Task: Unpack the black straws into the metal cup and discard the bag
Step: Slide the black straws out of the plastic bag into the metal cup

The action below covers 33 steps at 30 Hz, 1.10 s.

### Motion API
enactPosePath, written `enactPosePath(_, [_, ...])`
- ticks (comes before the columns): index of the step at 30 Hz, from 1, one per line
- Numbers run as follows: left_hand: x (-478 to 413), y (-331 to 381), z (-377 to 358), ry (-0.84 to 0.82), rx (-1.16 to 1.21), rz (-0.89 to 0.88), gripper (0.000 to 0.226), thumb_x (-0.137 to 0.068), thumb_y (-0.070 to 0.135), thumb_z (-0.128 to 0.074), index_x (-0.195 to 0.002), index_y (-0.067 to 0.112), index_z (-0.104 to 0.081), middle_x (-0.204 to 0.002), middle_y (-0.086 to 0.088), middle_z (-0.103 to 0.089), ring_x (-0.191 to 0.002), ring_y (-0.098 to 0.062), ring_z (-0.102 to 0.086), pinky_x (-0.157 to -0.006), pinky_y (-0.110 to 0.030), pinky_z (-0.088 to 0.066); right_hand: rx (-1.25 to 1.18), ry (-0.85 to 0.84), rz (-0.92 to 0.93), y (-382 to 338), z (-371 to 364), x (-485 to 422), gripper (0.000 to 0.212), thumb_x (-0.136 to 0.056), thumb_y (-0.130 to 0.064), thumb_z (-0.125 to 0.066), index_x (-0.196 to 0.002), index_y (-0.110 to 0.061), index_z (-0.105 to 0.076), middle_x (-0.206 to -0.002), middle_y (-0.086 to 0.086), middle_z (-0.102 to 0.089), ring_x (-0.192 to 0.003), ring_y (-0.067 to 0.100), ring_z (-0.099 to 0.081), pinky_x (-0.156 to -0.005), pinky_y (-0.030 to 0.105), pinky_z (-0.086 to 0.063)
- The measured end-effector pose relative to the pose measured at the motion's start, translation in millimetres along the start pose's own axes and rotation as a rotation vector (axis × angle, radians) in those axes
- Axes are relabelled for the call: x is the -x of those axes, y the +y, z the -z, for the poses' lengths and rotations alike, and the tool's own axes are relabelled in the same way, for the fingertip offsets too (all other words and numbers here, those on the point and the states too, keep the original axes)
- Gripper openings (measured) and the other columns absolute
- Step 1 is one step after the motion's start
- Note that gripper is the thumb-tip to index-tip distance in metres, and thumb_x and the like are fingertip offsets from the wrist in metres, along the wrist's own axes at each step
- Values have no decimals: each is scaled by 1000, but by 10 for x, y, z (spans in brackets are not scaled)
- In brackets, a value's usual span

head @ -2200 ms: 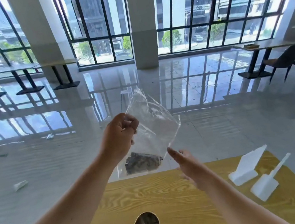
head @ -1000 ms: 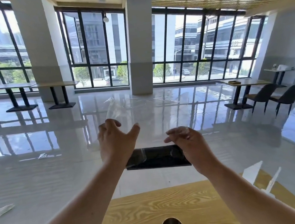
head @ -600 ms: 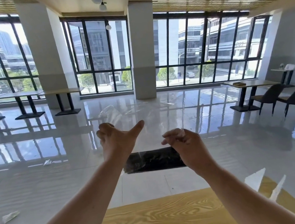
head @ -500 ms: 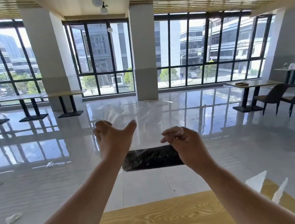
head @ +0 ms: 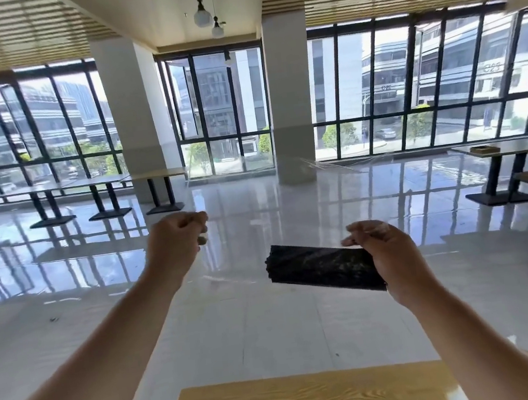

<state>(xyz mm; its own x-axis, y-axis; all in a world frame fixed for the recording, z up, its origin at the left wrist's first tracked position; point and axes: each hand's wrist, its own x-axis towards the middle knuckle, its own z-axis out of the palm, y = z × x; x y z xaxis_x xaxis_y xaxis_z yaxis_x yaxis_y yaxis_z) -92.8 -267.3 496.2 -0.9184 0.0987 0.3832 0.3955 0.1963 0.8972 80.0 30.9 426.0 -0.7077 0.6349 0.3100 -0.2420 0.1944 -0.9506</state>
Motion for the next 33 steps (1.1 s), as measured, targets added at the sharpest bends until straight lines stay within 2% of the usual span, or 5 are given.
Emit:
enactPosePath(8, [185,4,-77,376,-386,-293,36,-85,42,-82,-103,19,-61,-93,4,-62,-82,-20,-57,-69,-31,-39,-105,-36,-12,119,281,-159,22,-101,-16,-71,-92,-32,-82,-95,4,-84,-100,23,-77,-92,41,-55])
enactPosePath(15, [302,116,-301,-117,-10,110,64,-83,46,-87,-132,20,-56,-112,-3,-73,-91,-23,-75,-78,-42,-62,-121,-94,-18,312,409,-203,21,-100,-15,-71,-94,-32,-82,-95,5,-84,-92,16,-78,-92,42,-56])
enactPosePath(20, [463,-17,-422,-248,-51,159,25,-90,24,-83,-113,21,-74,-94,-5,-82,-71,-11,-76,-72,-32,-55,-72,-108,-18,559,547,-184,18,-100,-19,-71,-98,-33,-82,-95,2,-84,-95,18,-79,-88,39,-57])
enactPosePath(28, [821,-335,-523,-464,435,371,58,-78,9,-84,-133,11,-67,-91,-9,-78,-79,-22,-76,-83,-33,-64,-50,-84,-119,1041,747,35,20,-100,-18,-72,-95,-35,-83,-92,3,-84,-92,16,-77,-93,42,-54])
enactPosePath(33, [967,-474,-558,-559,174,359,51,-77,22,-93,-122,13,-71,-95,-8,-80,-94,-25,-75,-95,-40,-58,-35,-72,-144,1077,732,129,21,-101,-18,-71,-94,-35,-82,-94,3,-84,-89,13,-77,-85,37,-53])
